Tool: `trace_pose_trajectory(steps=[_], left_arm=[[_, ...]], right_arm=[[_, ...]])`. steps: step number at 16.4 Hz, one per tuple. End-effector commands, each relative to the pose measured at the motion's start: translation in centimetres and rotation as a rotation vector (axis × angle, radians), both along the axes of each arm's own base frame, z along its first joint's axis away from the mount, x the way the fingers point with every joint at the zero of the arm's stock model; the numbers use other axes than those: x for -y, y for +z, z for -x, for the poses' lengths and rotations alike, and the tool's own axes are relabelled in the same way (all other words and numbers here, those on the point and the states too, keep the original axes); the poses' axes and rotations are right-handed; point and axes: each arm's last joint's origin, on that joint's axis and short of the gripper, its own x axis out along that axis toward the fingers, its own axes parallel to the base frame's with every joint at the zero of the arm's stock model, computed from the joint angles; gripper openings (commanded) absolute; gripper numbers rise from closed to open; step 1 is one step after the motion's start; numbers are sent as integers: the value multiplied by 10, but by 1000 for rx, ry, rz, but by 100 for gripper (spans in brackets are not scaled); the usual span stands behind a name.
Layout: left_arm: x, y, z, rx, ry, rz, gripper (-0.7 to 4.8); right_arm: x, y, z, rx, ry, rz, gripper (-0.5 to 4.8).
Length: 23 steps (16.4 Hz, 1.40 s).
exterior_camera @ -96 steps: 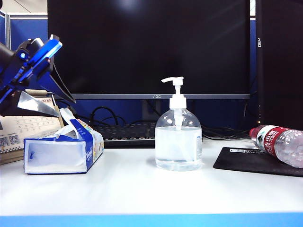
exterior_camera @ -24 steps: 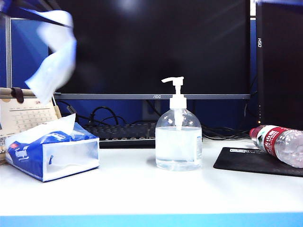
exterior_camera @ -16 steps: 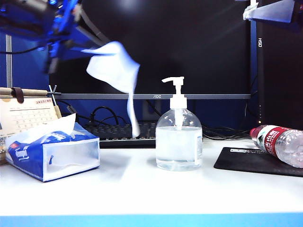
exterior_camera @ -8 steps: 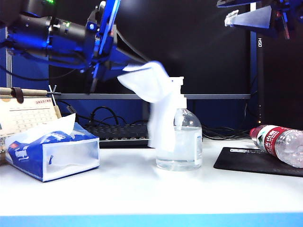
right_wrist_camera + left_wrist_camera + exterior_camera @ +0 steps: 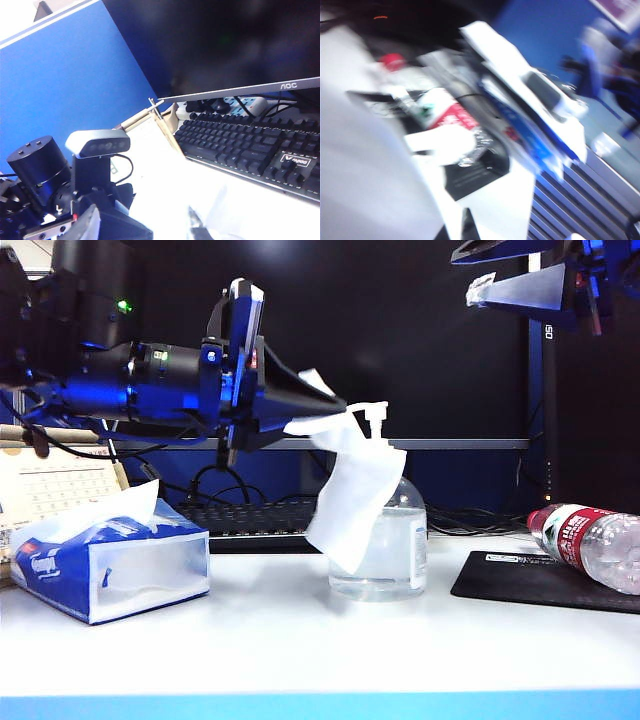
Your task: Pull out a tissue from the tissue dispenser, then press the switch of the alcohol sanitizer bottle to drop some sanitizer on the paper tissue, and finally place the treated tissue on the table.
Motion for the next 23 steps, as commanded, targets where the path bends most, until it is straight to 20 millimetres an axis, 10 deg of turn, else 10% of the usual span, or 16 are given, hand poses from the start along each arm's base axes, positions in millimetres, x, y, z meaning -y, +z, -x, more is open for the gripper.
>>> trace_pose_trajectory(steps=[1, 7, 12, 23], left_arm=[[-15, 3, -12, 59, 4, 26, -6], [-32, 7, -27, 77, 5, 43, -6], [-21, 1, -49, 37, -84, 57, -6], [-16, 4, -48, 66, -103, 95, -6]], right_arm=[[-5, -4, -6, -25, 38, -5, 210], [-40, -5, -31, -66, 179, 1, 188], [-44, -9, -35, -115, 186, 17, -5], [-48, -32, -46, -174, 155, 84, -5]])
